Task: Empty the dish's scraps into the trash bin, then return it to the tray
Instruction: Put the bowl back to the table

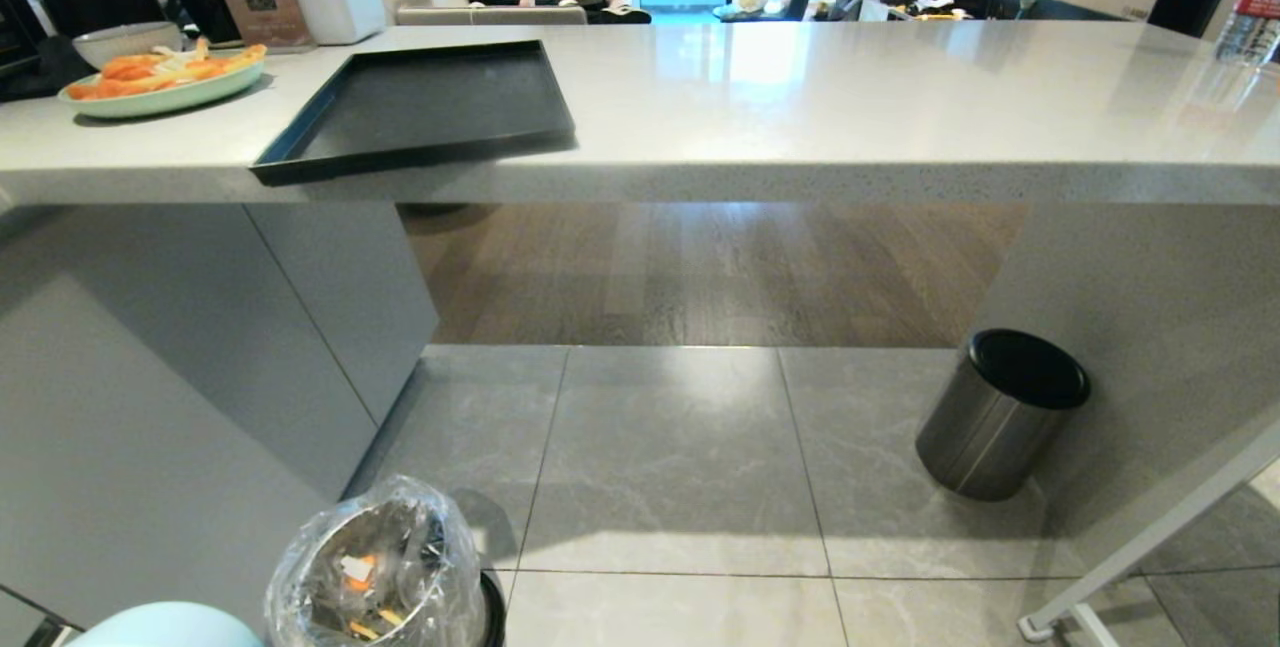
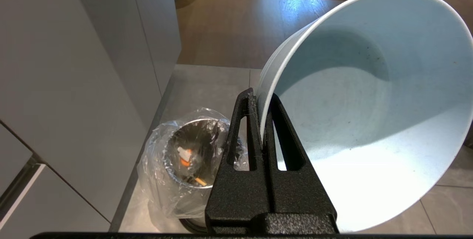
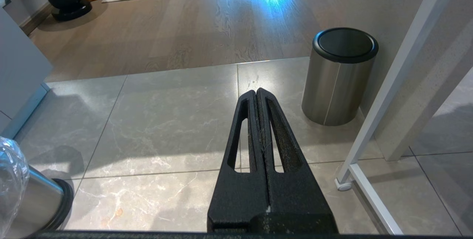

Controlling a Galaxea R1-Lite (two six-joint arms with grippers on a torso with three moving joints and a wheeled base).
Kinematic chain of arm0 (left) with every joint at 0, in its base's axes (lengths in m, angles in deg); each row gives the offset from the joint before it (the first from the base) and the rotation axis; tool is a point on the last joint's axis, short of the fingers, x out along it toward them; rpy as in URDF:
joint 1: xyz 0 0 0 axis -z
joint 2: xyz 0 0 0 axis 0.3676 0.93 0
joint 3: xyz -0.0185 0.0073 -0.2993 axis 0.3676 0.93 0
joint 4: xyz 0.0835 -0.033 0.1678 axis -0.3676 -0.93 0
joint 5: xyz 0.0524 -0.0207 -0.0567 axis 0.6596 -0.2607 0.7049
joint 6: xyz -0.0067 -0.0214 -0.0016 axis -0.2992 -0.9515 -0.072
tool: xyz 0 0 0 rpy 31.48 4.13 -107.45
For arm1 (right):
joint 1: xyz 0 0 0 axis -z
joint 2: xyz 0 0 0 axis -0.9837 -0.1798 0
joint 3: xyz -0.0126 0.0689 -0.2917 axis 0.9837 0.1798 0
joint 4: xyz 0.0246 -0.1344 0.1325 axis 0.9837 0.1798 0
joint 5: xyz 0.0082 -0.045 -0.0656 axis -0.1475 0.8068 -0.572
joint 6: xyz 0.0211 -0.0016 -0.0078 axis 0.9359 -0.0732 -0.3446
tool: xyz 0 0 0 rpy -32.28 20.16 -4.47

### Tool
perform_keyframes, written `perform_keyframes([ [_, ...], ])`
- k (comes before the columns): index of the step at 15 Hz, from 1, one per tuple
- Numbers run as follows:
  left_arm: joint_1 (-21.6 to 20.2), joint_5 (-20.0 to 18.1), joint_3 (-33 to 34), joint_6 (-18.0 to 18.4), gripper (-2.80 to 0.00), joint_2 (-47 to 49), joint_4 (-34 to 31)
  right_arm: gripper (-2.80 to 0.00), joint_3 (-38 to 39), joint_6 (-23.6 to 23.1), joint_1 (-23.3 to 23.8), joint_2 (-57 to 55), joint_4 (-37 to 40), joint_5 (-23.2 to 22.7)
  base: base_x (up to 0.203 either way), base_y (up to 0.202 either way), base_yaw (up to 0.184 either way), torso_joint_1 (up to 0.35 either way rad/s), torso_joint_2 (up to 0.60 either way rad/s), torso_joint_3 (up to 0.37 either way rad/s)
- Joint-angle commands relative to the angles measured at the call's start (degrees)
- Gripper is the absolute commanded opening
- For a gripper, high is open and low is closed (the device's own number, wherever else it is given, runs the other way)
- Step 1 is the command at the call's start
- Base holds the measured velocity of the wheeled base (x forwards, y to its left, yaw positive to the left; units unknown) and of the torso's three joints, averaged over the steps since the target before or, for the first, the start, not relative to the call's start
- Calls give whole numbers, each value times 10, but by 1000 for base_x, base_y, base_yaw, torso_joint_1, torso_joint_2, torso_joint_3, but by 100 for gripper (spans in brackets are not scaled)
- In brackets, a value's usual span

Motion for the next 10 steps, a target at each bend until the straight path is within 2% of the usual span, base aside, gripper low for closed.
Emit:
perform_keyframes([
  [1, 0, 1, 0, 0, -280, 0, 0, -280, 0, 0, 0, -1, 0, 0, 0, 0, 0, 0, 0, 0],
  [3, 0, 1, 0, 0, -280, 0, 0, -280, 0, 0, 0, -1, 0, 0, 110, 0, -1, 0, 2, 6],
  [10, 0, 1, 0, 0, -280, 0, 0, -280, 0, 0, 0, 0, 0, 0, 195, 0, 0, 3, 3, 3],
])
